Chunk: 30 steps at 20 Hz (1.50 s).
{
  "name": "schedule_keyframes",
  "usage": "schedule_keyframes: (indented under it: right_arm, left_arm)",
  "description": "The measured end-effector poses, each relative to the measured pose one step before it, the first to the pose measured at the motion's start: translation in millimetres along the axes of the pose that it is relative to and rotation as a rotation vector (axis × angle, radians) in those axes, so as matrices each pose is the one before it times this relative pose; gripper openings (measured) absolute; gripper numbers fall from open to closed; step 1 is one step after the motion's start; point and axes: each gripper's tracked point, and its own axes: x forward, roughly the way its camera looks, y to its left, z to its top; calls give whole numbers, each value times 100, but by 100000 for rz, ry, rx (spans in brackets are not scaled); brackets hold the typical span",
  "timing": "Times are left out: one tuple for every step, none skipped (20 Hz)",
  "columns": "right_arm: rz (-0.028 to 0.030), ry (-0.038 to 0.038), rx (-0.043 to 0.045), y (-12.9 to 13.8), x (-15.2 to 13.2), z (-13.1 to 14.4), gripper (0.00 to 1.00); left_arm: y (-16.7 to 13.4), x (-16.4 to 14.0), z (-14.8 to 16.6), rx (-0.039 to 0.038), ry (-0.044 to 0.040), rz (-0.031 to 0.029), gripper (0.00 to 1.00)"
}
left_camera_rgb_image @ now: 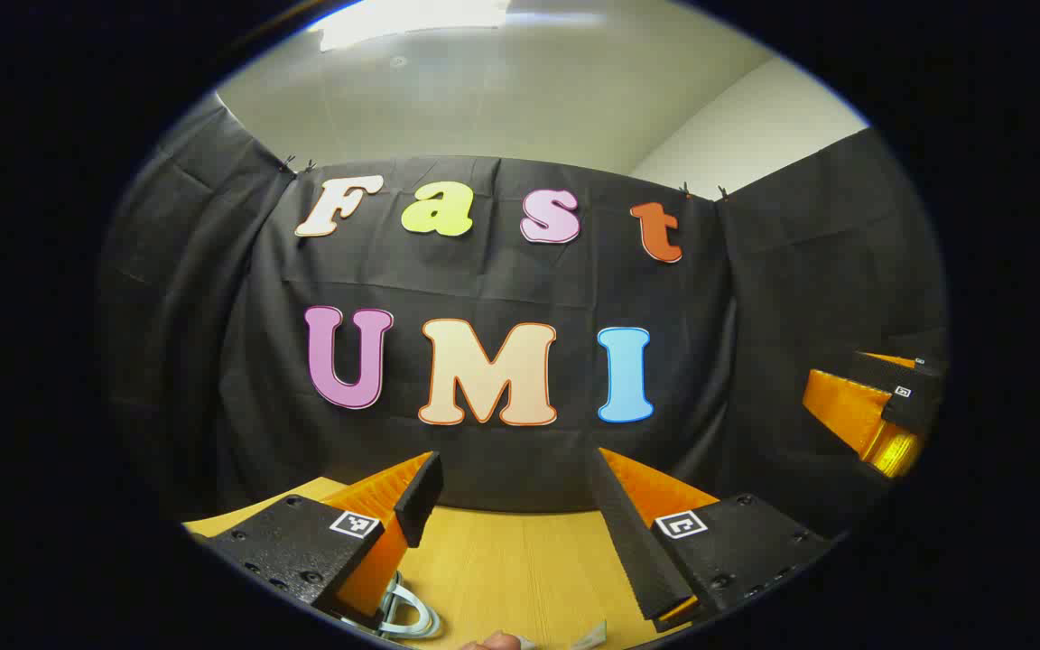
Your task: First open the suitcase, pack the skin care products into it, and then close the suitcase.
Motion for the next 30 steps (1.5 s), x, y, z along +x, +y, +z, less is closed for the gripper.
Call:
schedule_keyframes:
  right_arm:
    - [244,-232,148,75,10,30,98]
    - [227,27,226,-93,290,-284,99]
    - [544,58,220,206,113,-126,99]
    - [655,253,225,76,240,-304,99]
    - [864,192,174,219,130,-207,99]
    - [966,285,221,13,223,-384,99]
    - [1209,263,144,199,255,-226,99]
    - [1191,89,247,-19,304,-336,99]
    - [1359,80,503,172,292,-186,99]
    - [1805,-177,1008,67,188,-421,98]
    - [1998,-399,1305,347,243,-217,99]
    - [1556,-803,1276,59,350,-277,98]
    - [1374,-866,1031,216,259,-77,98]
    - [1222,-488,608,185,386,-326,98]
    - [852,416,218,376,225,-400,98]
    - [701,634,111,282,353,-430,99]
    - [526,405,-43,443,322,-120,99]
    - [-294,30,-552,118,450,-197,99]
    - [-1720,-7,-1180,108,395,-89,99]
    - [-1903,633,-830,-69,319,-377,98]
    - [-642,1263,-60,640,307,-369,98]
    - [63,458,-111,513,453,-300,99]
    - [-1027,811,-1282,499,277,-271,99]
    - [-939,1409,-1236,-271,239,-486,98]
    - [-521,1330,-1053,78,142,-356,98]
    - [-779,993,-1215,171,188,-258,99]
    - [-1226,710,-1521,43,128,-184,99]
    - [-1402,1025,-1637,-278,123,-326,98]
    - [-1279,1266,-1329,-64,109,-253,98]
    - [-1064,963,-865,-204,84,-143,98]
  left_arm:
    - [-15,38,-86,229,39,234,92]
    - [80,19,-9,-137,-282,387,93]
    - [-24,107,70,-358,-225,288,95]
    - [-2,18,-111,-501,-304,551,95]
    - [12,92,1,-672,-122,266,95]
    - [-30,34,-79,-632,-87,401,93]
    - [72,3,-83,-171,127,791,95]
    - [201,49,-178,520,376,1230,92]
    - [321,132,-210,967,242,1663,94]
    - [513,64,-282,886,-41,2105,95]
    - [492,83,-325,1369,-127,2284,95]
    - [635,56,-389,2122,269,2340,95]
    - [845,-125,-774,2852,862,2673,92]
    - [823,0,-760,2375,762,1971,95]
    - [534,215,-1063,1863,1833,1049,92]
    - [717,228,-1507,1388,3279,687,92]
    - [671,334,-2001,677,4703,483,93]
    - [516,551,-2189,490,5116,-107,93]
    - [562,570,-2046,718,5521,-165,95]
    - [533,655,-2338,1473,6683,-18,95]
    - [430,553,-2363,1937,7303,-768,95]
    - [234,881,-2239,1301,6397,-813,95]
    - [36,1135,-2411,1026,7360,-1996,96]
    - [41,744,-1470,406,4385,-675,96]
    - [34,729,-1608,134,4832,-1178,95]
    - [-260,799,-1468,-382,4361,-1594,95]
    - [-104,706,-1292,-276,4501,-1291,95]
    - [-72,854,-1267,187,4848,-1200,95]
    - [116,616,-1017,339,4008,-576,95]
    - [-138,805,-749,504,3563,-946,94]
